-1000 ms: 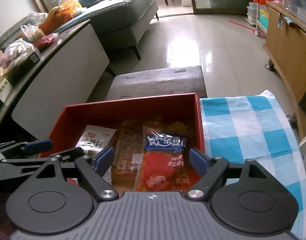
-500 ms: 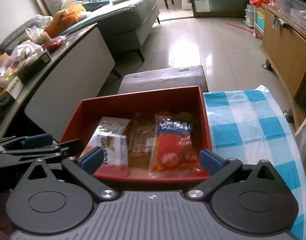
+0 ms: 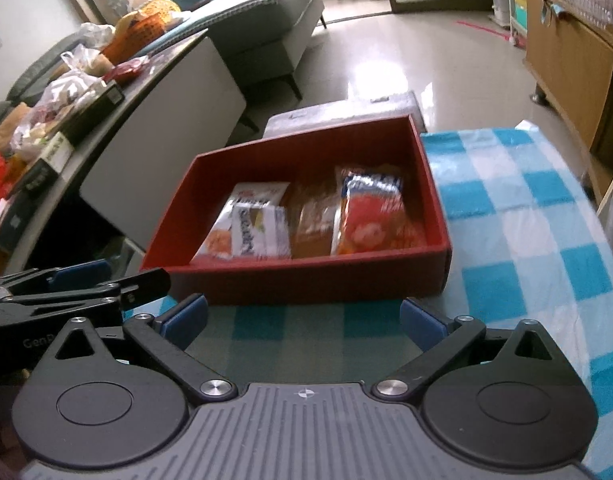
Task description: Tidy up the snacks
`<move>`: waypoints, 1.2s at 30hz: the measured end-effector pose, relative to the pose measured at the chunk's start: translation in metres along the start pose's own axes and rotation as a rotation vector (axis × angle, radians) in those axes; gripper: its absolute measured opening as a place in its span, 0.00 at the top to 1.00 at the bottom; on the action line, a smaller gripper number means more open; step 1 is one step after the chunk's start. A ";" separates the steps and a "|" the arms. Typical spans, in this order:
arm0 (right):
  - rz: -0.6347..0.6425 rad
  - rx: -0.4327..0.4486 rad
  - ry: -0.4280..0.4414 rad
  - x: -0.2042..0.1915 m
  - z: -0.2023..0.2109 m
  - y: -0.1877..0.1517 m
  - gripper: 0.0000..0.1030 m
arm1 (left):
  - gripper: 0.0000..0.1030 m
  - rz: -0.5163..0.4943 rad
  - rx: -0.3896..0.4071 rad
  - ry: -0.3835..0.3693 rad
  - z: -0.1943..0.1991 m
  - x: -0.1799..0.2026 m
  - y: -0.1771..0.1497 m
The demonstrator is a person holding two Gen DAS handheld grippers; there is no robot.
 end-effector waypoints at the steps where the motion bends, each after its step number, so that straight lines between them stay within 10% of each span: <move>1: -0.002 -0.004 0.006 -0.001 0.002 -0.003 0.00 | 0.37 -0.003 -0.001 0.001 0.003 -0.001 -0.003; 36: 0.010 -0.190 0.178 -0.022 0.029 -0.075 0.00 | 0.33 0.052 -0.293 0.027 0.014 -0.029 -0.123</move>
Point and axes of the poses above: each gripper's, at about its wrist camera, not at the fingertips, and z roughly against the way its jaws point, x to its right, y to its top, the point moved 4 cm from there along -z, roughly the way its jaws point, and after that the axes turned 14 degrees about x, right-handed, at the moved point
